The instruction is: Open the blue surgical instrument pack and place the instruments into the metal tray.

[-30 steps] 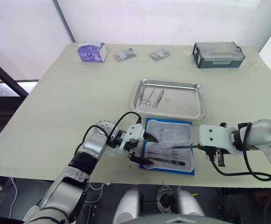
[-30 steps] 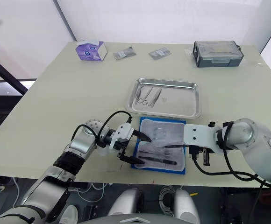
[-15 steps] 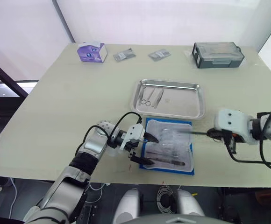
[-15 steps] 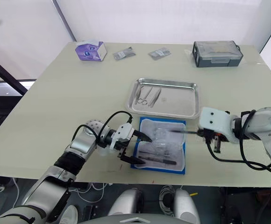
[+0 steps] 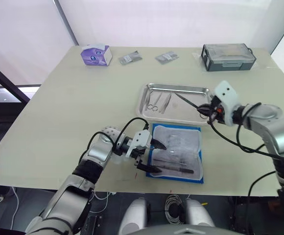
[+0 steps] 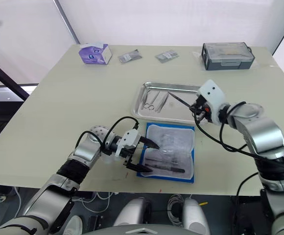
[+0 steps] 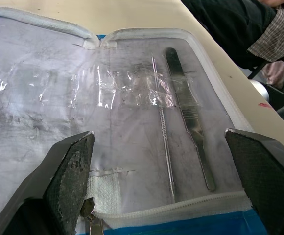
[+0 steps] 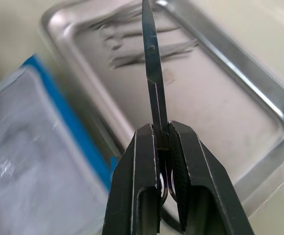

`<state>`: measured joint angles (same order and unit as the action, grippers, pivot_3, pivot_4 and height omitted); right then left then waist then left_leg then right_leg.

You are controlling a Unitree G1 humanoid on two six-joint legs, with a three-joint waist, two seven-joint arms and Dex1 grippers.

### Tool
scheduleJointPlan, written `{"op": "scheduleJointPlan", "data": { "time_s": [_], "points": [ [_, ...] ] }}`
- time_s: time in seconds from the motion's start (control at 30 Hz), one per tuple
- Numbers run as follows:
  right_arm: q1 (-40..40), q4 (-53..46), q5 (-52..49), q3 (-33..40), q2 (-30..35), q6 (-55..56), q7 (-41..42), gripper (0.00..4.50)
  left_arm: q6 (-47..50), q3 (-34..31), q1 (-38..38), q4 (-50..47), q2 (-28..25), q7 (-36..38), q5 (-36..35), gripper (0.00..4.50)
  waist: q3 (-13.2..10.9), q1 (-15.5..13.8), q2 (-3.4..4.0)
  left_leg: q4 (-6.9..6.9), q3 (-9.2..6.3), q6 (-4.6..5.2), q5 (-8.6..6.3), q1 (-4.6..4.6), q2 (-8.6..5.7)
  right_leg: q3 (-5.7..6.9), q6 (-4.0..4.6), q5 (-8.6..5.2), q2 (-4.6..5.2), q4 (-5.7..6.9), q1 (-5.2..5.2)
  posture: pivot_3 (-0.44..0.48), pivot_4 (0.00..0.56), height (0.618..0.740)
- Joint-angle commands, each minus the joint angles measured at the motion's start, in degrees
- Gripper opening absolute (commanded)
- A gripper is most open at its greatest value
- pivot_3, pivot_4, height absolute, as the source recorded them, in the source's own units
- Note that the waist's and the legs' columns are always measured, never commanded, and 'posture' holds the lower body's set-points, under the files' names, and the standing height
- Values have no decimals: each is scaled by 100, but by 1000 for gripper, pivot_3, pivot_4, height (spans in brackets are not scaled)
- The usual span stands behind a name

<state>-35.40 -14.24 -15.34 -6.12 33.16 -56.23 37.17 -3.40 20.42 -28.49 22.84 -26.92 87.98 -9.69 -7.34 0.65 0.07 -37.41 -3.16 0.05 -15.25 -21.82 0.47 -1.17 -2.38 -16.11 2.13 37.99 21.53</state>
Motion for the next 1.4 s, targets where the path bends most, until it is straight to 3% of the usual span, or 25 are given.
{"op": "scheduleJointPlan", "data": {
  "time_s": [0.03,0.3,0.6,1.4],
  "points": [
    [-339,533,156,30,-542,71,-556,20,253,473,347,351,-12,7,446,4500,0,-5,1,0,0,0,0,0,0,-1,0,0,0,0,0,0,150,740],
    [-787,1796,538,111,-1706,300,-1657,20,283,472,356,306,-31,-6,443,4500,1,7,4,1,-3,0,0,-1,-3,-3,0,0,0,3,2,0,150,740],
    [-939,2579,797,214,-2432,376,-2410,20,285,479,366,288,-58,3,447,4500,0,18,6,1,-3,0,0,-2,-4,-4,0,1,0,4,3,0,150,740],
    [-1105,2669,780,467,-2882,-578,-2988,20,252,464,326,335,-87,14,454,4500,-3,31,11,4,-4,1,0,-1,-4,-5,0,0,0,4,4,0,150,740]
  ]
}}
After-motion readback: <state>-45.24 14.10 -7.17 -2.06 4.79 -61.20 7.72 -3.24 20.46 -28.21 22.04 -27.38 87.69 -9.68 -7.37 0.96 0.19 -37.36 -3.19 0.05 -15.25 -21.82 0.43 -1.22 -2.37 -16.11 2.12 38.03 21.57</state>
